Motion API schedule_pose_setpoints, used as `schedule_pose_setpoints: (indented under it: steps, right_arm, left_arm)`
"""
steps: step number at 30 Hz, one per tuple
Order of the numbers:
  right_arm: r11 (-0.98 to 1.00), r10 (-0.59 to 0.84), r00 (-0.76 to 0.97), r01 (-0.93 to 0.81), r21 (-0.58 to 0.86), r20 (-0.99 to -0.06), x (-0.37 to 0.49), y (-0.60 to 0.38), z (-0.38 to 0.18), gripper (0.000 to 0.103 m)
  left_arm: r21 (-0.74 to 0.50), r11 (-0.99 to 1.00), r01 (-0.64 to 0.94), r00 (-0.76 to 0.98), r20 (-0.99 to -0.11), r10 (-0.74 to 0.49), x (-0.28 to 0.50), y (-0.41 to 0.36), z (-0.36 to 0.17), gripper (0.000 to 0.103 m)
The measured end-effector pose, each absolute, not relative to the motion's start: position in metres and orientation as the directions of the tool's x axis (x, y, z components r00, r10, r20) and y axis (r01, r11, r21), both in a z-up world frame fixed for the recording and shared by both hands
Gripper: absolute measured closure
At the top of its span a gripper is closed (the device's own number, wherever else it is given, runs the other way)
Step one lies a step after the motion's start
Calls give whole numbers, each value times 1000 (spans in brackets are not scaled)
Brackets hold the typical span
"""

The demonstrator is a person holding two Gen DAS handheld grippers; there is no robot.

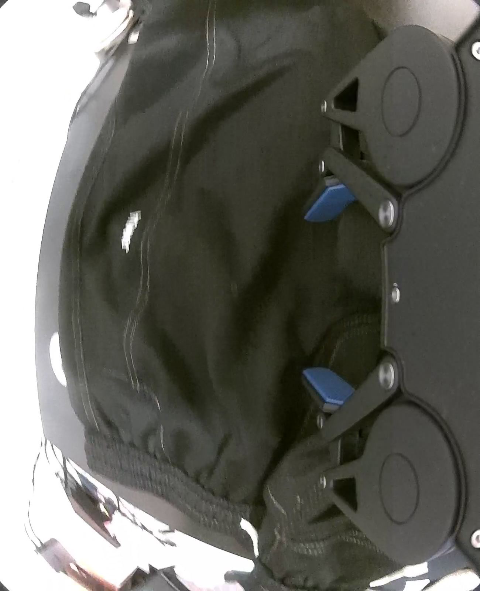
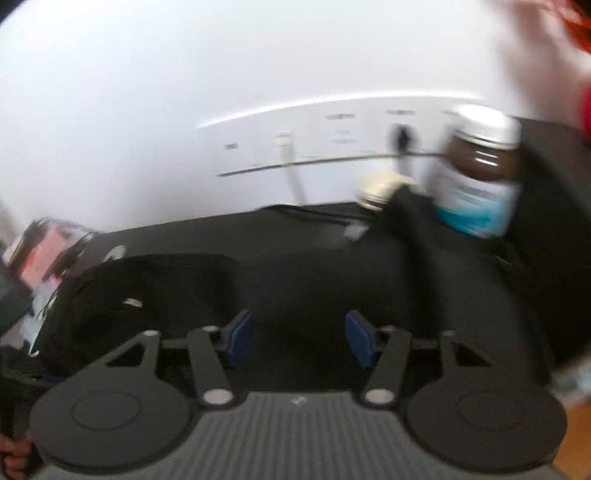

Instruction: Fold clothes

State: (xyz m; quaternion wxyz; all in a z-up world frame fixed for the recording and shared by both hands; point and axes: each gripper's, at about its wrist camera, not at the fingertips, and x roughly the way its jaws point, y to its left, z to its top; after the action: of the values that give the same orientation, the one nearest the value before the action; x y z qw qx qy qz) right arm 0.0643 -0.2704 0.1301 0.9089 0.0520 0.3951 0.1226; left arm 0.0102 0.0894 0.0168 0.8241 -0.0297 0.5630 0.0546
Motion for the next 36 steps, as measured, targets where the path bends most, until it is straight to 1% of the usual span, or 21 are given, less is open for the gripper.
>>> schedule_pose_setpoints:
  steps: [3, 4, 5, 6, 8, 9, 10, 13, 14, 17, 18, 21, 25, 28, 31, 36]
  right_arm:
    - [957, 283, 632, -237, 168, -722, 109, -239, 114, 48]
    - [955, 288, 608, -242, 173, -740, 123, -234, 106, 48]
    - [954, 290, 579, -240, 180, -762, 137, -229, 97, 49]
    - [960, 273, 521, -203, 193, -809, 152, -226, 83, 51]
    - [970, 241, 407, -132, 205, -881, 179, -219, 58, 49]
    - [974, 224, 422, -125, 188, -879, 183, -214, 53, 50]
    - [979, 197, 473, -139, 148, -859, 183, -208, 55, 51]
    - [993, 89, 539, -116, 31, -838, 194, -193, 49, 51]
    - [996, 66, 552, -86, 22, -831, 196, -194, 47, 50]
    - [997, 68, 552, -62, 40, -831, 191, -196, 47, 50]
    - [996, 69, 545, -84, 27, -835, 186, -194, 47, 49]
    - [991, 51, 560, -133, -30, -827, 163, -193, 44, 37]
    - [989, 83, 587, -145, -4, -805, 137, -202, 44, 35]
    - [995, 59, 618, -103, -6, -784, 124, -194, 45, 34]
    - [998, 41, 620, -68, -2, -783, 115, -184, 45, 28]
    - [999, 25, 626, -39, 0, -780, 105, -181, 46, 27]
  left_arm:
    - [11, 988, -155, 356, -932, 67, 8, 102, 14, 13]
    - [14, 988, -155, 359, -931, 70, 5, 104, 14, 12]
    - [19, 988, -153, 358, -931, 73, 5, 105, 14, 12]
    - [25, 989, -147, 357, -931, 77, 5, 105, 14, 12]
    - [38, 990, -135, 357, -930, 84, 5, 105, 13, 12]
    - [45, 991, -128, 357, -930, 88, 5, 106, 12, 11]
    - [51, 991, -122, 357, -930, 92, 5, 106, 12, 10]
    - [54, 990, -132, 355, -930, 98, 8, 111, 10, 7]
    - [55, 989, -139, 353, -930, 101, 9, 110, 10, 7]
    - [55, 988, -145, 344, -933, 103, 11, 112, 10, 5]
    - [56, 988, -145, 343, -934, 103, 9, 111, 10, 5]
    - [56, 987, -153, 338, -935, 105, 10, 114, 10, 5]
    - [55, 983, -176, 331, -937, 112, 8, 118, 10, 3]
    - [51, 980, -194, 316, -942, 112, 7, 121, 11, 3]
    - [46, 977, -208, 311, -944, 111, 4, 123, 12, 3]
    - [46, 975, -218, 309, -944, 114, 1, 123, 14, 1]
